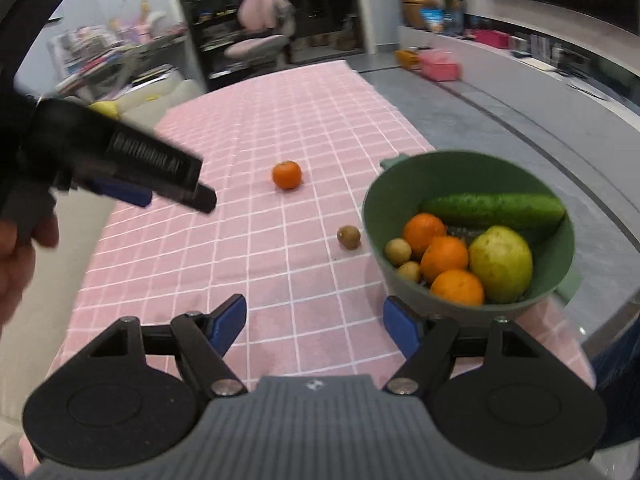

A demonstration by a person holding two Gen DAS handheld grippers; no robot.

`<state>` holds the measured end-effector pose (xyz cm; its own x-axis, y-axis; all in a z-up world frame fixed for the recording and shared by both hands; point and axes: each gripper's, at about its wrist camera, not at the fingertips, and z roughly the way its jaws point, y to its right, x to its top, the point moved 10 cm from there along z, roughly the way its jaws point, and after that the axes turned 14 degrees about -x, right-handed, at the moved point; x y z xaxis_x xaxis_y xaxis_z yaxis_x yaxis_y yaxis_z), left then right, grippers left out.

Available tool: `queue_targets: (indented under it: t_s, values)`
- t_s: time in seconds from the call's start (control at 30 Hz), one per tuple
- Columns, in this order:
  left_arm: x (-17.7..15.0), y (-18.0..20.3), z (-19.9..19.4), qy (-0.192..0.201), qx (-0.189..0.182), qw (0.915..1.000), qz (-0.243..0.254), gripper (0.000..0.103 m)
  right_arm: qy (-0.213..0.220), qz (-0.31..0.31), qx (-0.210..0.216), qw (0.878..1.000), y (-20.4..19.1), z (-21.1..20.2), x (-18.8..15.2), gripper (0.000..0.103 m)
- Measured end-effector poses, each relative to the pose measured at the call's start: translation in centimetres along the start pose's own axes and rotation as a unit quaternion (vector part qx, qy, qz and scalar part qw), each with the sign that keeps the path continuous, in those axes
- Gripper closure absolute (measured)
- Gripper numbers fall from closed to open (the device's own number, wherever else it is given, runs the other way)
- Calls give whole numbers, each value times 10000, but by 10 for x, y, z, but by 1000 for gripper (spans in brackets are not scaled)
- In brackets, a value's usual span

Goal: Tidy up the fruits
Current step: 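Grasp the last mandarin with the left gripper while the right gripper grasps the last kiwi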

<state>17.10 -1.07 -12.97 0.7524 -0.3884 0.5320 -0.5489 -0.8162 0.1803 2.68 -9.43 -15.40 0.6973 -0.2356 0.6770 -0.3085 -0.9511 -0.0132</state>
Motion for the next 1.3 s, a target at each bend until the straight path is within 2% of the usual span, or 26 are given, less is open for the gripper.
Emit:
queue_targets:
  t_s: [0.07, 0.13, 0.2, 0.33, 0.43, 0.57, 0.63, 0.73, 0.83, 0.87, 1.0, 1.2, 1.3]
  values:
    - [7, -8, 10, 42, 5, 9997, 240, 28, 139, 142, -234, 9995, -9, 11, -3, 33]
    - [13, -15, 22, 97, 39, 9980, 623, 28, 305, 176, -658, 9972, -18, 28, -3, 43]
    - [18, -21, 35, 168, -14, 9942, 1064, 28, 280, 333, -954, 9945, -21, 45, -3, 47]
    - [23, -34, 67, 140, -257, 9777, 2082, 32, 227, 873, -1324, 9871, -24, 74, 2, 50]
    - [30, -45, 91, 95, -345, 9664, 2545, 32, 262, 1169, -1701, 9781, -28, 96, 8, 50]
    - [42, -61, 116, 177, -786, 9600, 2682, 32, 236, 1524, -2209, 9630, -31, 125, 16, 50]
    - [47, -66, 128, 231, -991, 9551, 2784, 32, 166, 1706, -2353, 9567, -30, 137, 20, 50]
    - [56, -71, 145, 302, -1188, 9520, 2803, 32, 148, 1833, -2464, 9516, -32, 150, 27, 51]
    - [63, -70, 155, 450, -1414, 9473, 2838, 34, 187, 1813, -2495, 9511, -35, 160, 34, 63]
    - [65, -68, 157, 513, -1447, 9452, 2881, 34, 195, 1814, -2525, 9502, -35, 161, 35, 64]
    - [69, -61, 167, 529, -1621, 9401, 2951, 34, 129, 1838, -2592, 9481, -33, 165, 35, 65]
    - [62, -57, 185, 298, -1768, 9395, 2920, 36, 164, 1773, -2614, 9487, -34, 174, 36, 65]
    - [63, -58, 186, 382, -1843, 9420, 2777, 36, 180, 1574, -2683, 9502, -37, 178, 37, 65]
